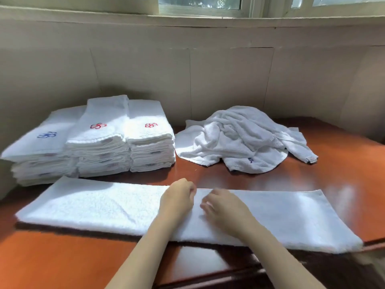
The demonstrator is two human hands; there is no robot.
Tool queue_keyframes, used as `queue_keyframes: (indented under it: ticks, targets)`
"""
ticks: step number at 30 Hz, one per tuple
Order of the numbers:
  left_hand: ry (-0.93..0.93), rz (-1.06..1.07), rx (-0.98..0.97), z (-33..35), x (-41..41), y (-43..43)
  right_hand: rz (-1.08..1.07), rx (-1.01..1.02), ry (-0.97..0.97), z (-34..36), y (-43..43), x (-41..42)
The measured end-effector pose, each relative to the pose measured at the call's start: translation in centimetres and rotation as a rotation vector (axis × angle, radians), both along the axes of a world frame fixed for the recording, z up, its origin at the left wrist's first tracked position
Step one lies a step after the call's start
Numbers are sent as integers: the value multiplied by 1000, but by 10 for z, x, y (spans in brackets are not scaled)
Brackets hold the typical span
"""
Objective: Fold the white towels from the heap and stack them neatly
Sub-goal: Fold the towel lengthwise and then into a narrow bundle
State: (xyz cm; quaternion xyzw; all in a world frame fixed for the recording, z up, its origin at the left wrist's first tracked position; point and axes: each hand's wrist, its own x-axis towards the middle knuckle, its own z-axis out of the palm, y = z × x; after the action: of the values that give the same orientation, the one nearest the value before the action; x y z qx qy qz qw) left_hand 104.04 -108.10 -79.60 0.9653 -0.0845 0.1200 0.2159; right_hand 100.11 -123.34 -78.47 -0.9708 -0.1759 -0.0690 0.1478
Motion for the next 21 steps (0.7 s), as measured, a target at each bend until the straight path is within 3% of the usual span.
queue_keyframes:
  ticks: [3, 6, 9, 11, 14, 17, 19, 21]
  targets:
    - [107, 32, 77, 5, -5, 53, 89, -175, -1, -10, 35, 2]
    - [152, 446, 96, 5, -20, 123, 83, -135, 1, -11, 45, 10]
    - [74, 973, -373, 8, -46, 177, 147, -107, 61, -12, 66, 15]
    - [-52, 1139, -676, 7, -57, 204, 177, -108, 141, -16, 84, 15]
    - [-153, 993, -1070, 6, -59, 228, 138, -163, 185, -23, 104, 14]
    - [-49, 786, -1443, 15, -57, 226, 90, -178, 174, -27, 107, 16]
    - [-50, 736, -1383, 22, -54, 217, 103, -176, 167, -28, 105, 15]
    - [-134, 626, -1140, 34, -54, 197, 165, -138, 139, -26, 102, 16]
